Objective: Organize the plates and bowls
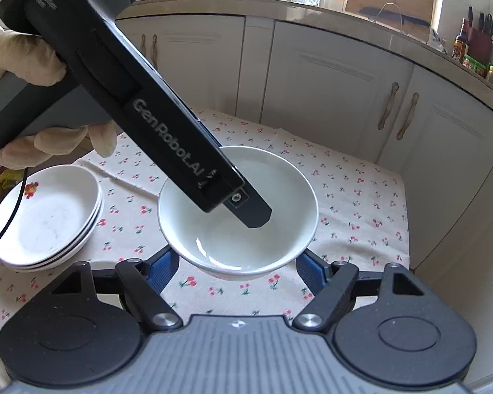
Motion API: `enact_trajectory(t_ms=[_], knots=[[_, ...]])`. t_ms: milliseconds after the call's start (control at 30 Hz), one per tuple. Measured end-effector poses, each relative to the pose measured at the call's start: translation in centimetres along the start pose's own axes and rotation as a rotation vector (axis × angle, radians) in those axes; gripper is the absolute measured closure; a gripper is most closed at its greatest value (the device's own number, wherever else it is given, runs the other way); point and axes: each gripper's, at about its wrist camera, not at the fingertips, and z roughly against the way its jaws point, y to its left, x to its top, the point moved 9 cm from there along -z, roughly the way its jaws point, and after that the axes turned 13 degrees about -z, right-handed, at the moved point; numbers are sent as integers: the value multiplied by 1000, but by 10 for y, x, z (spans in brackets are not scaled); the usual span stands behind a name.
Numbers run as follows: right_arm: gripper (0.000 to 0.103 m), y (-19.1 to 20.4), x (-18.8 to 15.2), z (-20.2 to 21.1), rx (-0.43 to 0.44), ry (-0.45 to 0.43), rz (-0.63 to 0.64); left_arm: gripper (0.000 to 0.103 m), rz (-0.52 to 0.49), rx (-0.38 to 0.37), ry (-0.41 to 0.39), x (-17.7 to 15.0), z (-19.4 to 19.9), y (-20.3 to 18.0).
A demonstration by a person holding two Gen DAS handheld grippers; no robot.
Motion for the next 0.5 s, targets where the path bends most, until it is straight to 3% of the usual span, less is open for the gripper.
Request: enact_trajectory(t_ms=[500], knots=[[21, 31, -17, 37, 20, 8, 1, 37, -11, 15, -6, -22, 34, -36]])
